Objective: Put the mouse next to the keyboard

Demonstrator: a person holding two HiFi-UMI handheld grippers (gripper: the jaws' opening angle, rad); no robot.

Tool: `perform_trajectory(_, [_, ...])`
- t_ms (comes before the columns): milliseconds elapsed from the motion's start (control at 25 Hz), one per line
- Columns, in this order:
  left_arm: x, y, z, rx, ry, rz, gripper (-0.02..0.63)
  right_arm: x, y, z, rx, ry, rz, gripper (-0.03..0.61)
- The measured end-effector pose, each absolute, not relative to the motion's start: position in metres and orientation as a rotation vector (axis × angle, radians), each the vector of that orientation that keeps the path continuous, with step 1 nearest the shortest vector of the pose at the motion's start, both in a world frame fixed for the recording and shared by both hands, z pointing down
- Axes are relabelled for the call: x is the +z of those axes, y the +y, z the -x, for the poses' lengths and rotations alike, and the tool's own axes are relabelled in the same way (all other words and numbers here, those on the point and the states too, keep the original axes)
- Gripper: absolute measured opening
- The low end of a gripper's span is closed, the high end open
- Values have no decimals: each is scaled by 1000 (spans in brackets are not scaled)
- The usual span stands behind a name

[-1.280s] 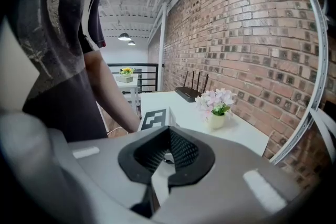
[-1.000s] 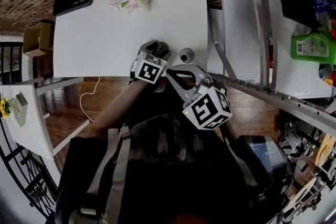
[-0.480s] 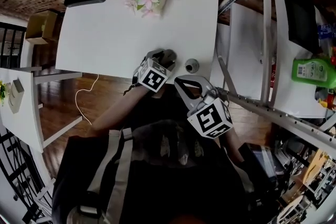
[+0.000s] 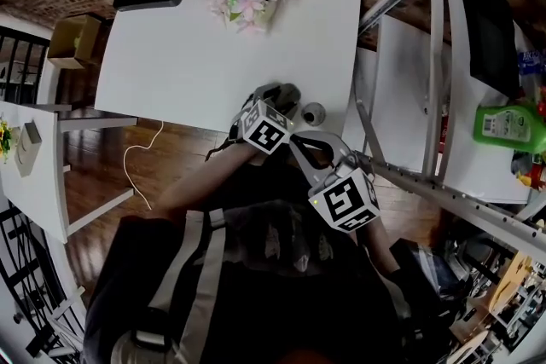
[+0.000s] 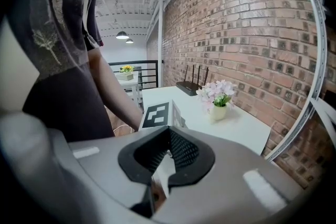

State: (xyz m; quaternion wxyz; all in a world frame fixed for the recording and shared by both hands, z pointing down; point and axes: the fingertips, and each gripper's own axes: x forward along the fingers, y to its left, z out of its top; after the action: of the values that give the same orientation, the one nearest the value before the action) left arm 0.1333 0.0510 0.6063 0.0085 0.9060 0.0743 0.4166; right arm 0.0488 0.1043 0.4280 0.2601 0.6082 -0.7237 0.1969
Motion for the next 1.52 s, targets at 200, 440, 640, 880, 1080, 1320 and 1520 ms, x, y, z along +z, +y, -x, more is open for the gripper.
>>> perform_trajectory(200, [609,57,-133,1326,242,-2850,252,431,115,-52,543,-1958,-1651,6])
perform_trajectory(440, [610,55,-133,1346,222,-2853,255,431,116,-53,521,-1982,-1612,5])
perform_trajectory(640, [611,43,-129,1368,142,-2838,255,426,111,-48,468,-2040,-1551,6])
perform_trajectory(880, [612,27,-115,1399,50,-2855,252,424,114,-43,445,-2072,-1524,6])
perform_trajectory(1080, [613,14,-106,1429,-26,-2845,250,425,120,-39,450,-2098,-1514,6])
perform_trajectory(1320, [609,0,-96,1442,-74,-2830,247,434,129,-36,500,-2081,-1525,5])
perform_trajectory(1520, [609,-14,-89,1416,-99,-2824,249,435,132,-32,547,-2080,-1547,6])
